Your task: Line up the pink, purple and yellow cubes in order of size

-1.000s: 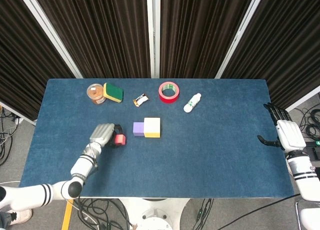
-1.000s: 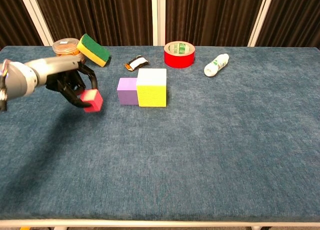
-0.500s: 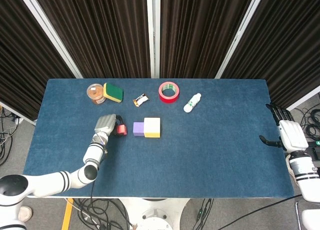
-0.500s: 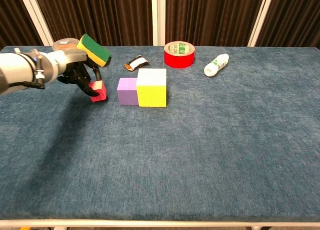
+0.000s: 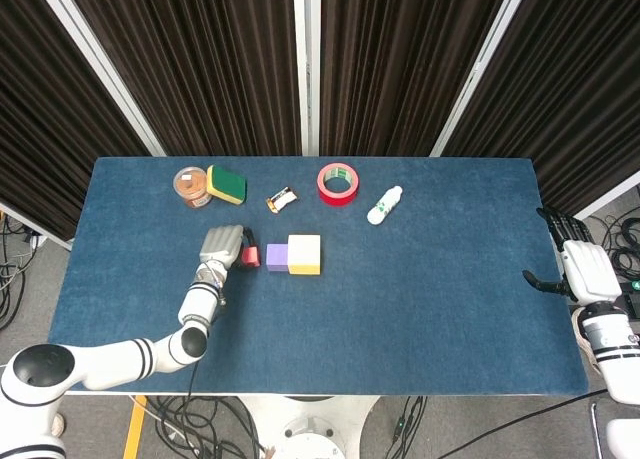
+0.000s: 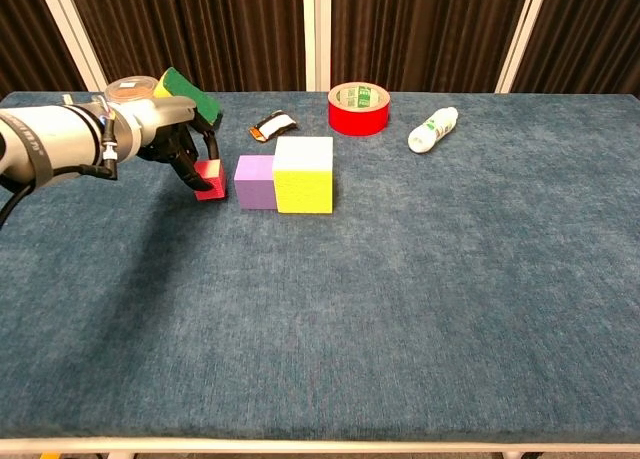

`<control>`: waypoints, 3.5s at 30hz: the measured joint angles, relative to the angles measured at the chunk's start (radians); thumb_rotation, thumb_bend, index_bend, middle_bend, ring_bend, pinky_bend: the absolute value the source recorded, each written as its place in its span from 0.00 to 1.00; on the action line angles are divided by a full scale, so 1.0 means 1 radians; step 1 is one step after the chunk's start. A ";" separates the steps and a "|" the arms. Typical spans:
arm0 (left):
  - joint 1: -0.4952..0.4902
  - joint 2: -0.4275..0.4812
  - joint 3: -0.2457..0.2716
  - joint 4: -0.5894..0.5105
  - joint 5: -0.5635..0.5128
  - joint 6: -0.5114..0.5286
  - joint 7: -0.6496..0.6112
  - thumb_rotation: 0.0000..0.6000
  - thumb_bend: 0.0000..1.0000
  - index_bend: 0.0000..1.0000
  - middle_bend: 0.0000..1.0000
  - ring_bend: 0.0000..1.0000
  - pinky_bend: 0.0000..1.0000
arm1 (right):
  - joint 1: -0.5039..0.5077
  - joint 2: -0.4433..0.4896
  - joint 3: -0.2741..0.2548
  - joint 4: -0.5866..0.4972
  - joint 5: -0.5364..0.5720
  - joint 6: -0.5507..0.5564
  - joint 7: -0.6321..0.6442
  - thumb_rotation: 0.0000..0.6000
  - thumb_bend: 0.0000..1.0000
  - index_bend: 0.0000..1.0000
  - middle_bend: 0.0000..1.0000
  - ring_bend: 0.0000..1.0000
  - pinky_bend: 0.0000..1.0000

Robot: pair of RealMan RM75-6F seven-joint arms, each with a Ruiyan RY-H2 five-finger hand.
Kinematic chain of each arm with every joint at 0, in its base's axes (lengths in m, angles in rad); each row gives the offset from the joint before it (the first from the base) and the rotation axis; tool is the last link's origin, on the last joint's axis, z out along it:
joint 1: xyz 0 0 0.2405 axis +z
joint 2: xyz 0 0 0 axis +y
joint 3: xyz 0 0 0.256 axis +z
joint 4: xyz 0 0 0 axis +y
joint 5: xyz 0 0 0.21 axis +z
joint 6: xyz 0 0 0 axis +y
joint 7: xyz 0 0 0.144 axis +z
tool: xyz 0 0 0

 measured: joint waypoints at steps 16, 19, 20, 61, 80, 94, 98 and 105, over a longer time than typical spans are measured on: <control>-0.010 -0.023 -0.002 0.019 -0.003 -0.007 0.018 1.00 0.29 0.51 0.91 0.92 1.00 | -0.006 0.003 -0.001 0.001 0.002 0.002 0.001 1.00 0.14 0.00 0.02 0.00 0.00; -0.013 -0.028 -0.003 0.028 -0.003 -0.003 0.023 1.00 0.29 0.51 0.91 0.91 1.00 | -0.007 0.004 0.000 0.002 0.003 0.003 0.003 1.00 0.14 0.00 0.02 0.00 0.00; -0.014 -0.030 -0.003 0.032 -0.002 -0.002 0.026 1.00 0.29 0.51 0.91 0.91 1.00 | -0.007 0.004 0.000 0.002 0.003 0.003 0.003 1.00 0.14 0.00 0.02 0.00 0.00; 0.044 0.071 0.031 -0.136 0.110 0.053 0.017 1.00 0.29 0.22 0.89 0.91 1.00 | -0.011 0.007 0.003 0.002 -0.001 0.006 0.010 1.00 0.15 0.00 0.02 0.00 0.00; 0.024 -0.018 0.048 0.116 0.115 -0.018 0.047 1.00 0.20 0.22 0.89 0.91 1.00 | -0.010 0.016 0.009 -0.015 0.015 0.002 -0.016 1.00 0.15 0.00 0.02 0.00 0.00; 0.013 -0.058 0.019 0.173 0.169 -0.042 0.021 1.00 0.20 0.22 0.88 0.90 1.00 | -0.011 0.017 0.010 -0.017 0.025 -0.003 -0.025 1.00 0.15 0.00 0.02 0.00 0.00; 0.008 -0.063 0.011 0.182 0.180 -0.057 0.013 1.00 0.20 0.22 0.88 0.90 1.00 | -0.012 0.019 0.009 -0.021 0.026 -0.002 -0.028 1.00 0.15 0.00 0.02 0.00 0.00; 0.004 -0.069 0.003 0.188 0.193 -0.067 0.005 1.00 0.20 0.22 0.88 0.90 1.00 | -0.013 0.022 0.011 -0.026 0.029 -0.002 -0.035 1.00 0.15 0.00 0.02 0.00 0.00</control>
